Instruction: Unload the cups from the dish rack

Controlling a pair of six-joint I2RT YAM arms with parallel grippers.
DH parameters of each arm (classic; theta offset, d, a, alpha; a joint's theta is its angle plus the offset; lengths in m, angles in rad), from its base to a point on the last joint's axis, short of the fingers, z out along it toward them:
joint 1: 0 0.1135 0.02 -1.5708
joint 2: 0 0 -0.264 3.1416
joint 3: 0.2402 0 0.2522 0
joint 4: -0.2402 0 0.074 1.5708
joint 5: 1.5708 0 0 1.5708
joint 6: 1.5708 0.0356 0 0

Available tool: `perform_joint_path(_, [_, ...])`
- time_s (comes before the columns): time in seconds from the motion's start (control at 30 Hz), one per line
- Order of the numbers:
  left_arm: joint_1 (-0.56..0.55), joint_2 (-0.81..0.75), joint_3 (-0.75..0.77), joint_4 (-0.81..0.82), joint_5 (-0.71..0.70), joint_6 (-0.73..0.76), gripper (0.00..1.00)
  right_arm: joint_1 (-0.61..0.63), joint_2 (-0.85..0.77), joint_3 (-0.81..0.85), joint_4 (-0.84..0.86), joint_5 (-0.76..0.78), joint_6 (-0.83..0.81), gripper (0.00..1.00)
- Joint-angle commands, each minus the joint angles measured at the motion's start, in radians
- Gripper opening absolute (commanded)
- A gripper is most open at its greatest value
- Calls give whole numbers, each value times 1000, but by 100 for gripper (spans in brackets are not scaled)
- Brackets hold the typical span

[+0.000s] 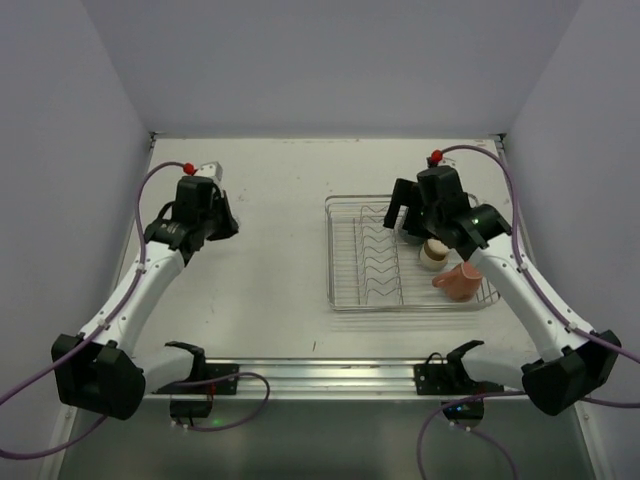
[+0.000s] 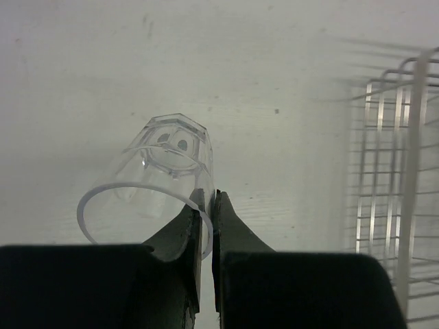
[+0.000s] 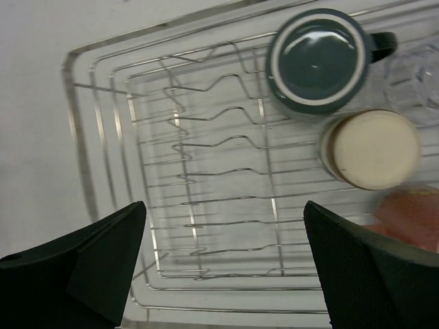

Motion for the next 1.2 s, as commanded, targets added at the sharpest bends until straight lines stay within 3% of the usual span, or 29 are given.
perform_joint_path(0.0, [64,46,7,-78,-152,73,0,-48,24,21,-123,135,-58,99])
perform_joint_path(0.1, [130,75,-39,-52,-104,86,0,-79,7,-7,-121,143,-72,99])
perform_joint_path(0.37, [212,158,-22,-35,-159,112,0,-148,-37,-68,-106,73,-122,99])
perform_joint_path(0.87, [239,382,68,-49,-103,147,0,-206,-48,-96,-123,71,-161,99])
perform_joint_path(1.17, [266,422,93,-39,-86,141,25,-227,-39,-113,-123,70,-165,99])
